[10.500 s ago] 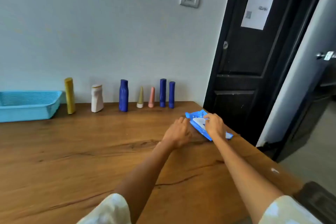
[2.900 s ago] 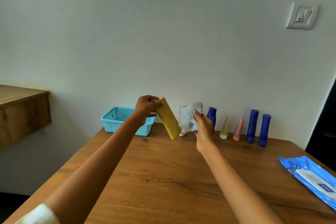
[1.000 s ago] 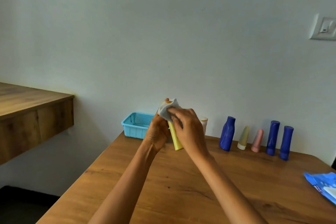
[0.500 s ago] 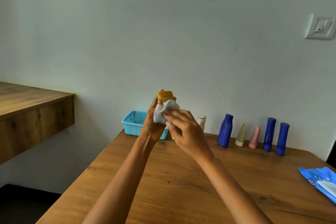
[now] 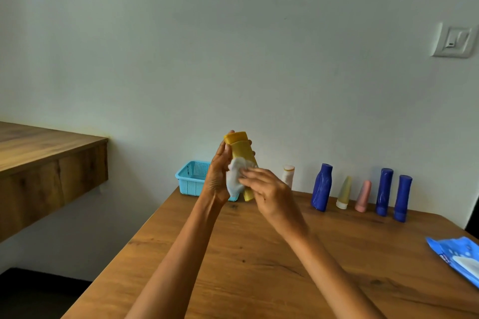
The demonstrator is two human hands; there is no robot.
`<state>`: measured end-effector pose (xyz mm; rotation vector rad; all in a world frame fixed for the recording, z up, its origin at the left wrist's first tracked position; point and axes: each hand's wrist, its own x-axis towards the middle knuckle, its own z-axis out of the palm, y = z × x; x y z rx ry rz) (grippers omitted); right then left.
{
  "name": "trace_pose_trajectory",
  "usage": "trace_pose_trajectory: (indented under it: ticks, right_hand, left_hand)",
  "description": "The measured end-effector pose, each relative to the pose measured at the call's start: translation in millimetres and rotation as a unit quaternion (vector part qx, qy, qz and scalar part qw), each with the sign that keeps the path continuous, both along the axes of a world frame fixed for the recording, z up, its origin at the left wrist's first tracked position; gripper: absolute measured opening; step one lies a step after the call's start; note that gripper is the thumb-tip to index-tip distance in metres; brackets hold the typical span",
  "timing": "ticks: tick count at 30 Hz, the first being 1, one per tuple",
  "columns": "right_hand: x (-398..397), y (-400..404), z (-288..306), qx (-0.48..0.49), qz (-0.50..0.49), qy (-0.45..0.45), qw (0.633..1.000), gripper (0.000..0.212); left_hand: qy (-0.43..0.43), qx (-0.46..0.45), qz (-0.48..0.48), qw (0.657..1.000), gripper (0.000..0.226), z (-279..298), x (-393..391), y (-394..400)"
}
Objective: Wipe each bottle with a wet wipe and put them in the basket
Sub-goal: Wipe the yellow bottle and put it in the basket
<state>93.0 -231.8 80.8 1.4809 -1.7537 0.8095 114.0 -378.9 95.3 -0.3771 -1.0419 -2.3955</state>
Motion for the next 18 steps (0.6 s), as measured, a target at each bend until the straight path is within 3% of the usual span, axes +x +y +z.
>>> trace_pose_trajectory:
  ticks: [5, 9, 14, 18]
  right_hand:
    - [-12, 2, 27, -0.050, -0.035, -0.113, 0.992, 0.034]
    - [3, -14, 40, -0.019, -0.003, -0.081, 0.997, 0.033]
    - [29, 3, -6, 0.016, 0.055, -0.051, 0.997, 0.035]
    - [32, 0, 4, -0.005, 0.051, -0.162, 0.985, 0.037]
  left_hand:
    - [-0.012, -0.045, 0.029, 0.998, 0.039, -6, 0, 11]
    - [-0.037, -0.041, 0.030, 0.998, 0.028, 1, 8, 14]
    - [-0.029, -0.031, 0.047, 0.998, 0.043, 14, 31, 1]
    - [-0.042, -0.036, 0.061, 0.997, 0.039, -10, 45, 7]
